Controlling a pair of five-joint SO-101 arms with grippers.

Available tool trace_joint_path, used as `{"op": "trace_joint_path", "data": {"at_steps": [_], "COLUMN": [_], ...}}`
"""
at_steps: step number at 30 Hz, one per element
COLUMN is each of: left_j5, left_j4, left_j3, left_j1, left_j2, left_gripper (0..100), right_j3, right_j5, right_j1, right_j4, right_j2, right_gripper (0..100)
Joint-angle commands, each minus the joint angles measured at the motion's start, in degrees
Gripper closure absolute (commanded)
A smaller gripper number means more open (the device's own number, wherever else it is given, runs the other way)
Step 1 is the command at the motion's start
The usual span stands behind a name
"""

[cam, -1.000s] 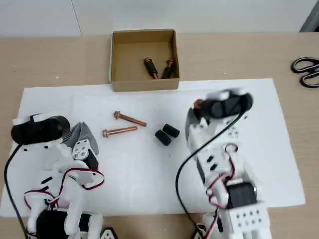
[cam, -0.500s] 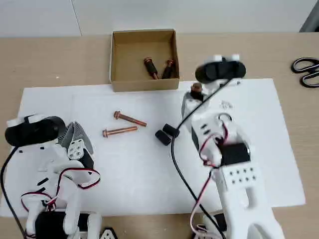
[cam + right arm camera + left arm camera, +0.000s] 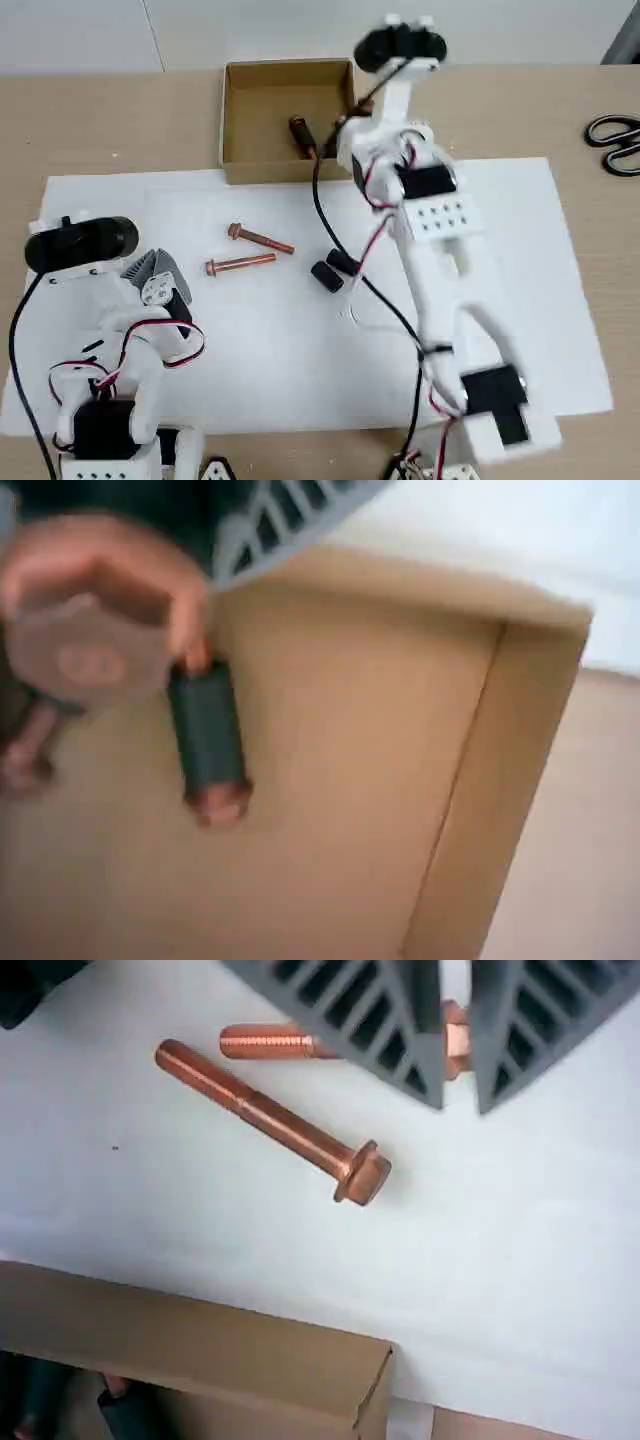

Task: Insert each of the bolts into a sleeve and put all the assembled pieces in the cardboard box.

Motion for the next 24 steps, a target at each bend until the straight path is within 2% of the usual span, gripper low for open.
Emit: {"op": "trace_joint_path", "data": {"at_steps": [1,11,24], "left_j5": [0.79,2.11,2.20], "left_j4": [-1.14,-1.14,-1.14], "left_j3": [-0.57,-0.57,-0.48], "left_j1": [-0.35,-0.35,-0.44], "left_j2": [0.18,0.18,0.44], "left_gripper": [99,99,99], "right_j3": [-14.07,-45.63,-71.91], "right_j5": [-0.53,-0.53,-0.70], "right_j1": [-0.84,-2.59,-2.68], "right_j4": [-2.07,-8.84,-8.92], "right_j2": [7.60,36.62,63.25], "right_gripper": [99.5,99.5,99.5]}}
